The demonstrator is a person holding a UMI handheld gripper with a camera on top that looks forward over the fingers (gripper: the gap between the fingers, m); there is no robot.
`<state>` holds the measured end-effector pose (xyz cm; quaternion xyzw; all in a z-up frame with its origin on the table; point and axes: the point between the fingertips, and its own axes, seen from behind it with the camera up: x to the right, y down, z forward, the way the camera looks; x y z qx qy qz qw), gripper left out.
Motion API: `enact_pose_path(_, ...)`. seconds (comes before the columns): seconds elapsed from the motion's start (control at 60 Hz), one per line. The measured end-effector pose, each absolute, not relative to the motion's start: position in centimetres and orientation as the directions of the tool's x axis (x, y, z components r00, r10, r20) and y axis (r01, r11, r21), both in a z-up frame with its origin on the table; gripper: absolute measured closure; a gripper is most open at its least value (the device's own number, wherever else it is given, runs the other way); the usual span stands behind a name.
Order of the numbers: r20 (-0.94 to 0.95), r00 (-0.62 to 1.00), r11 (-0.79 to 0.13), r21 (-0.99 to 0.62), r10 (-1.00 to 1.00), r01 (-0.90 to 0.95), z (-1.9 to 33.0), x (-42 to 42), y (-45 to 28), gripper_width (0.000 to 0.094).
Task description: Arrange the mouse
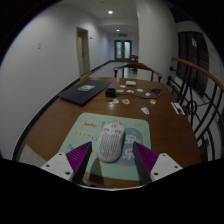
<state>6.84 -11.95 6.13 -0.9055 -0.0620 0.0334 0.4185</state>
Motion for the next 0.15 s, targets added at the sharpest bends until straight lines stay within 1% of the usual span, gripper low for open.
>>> enact_pose_path(0.15, -0.085, 0.970, -0.660, -0.746, 0.228, 0.089, 8.2, 7.3, -18.1, 0.0101)
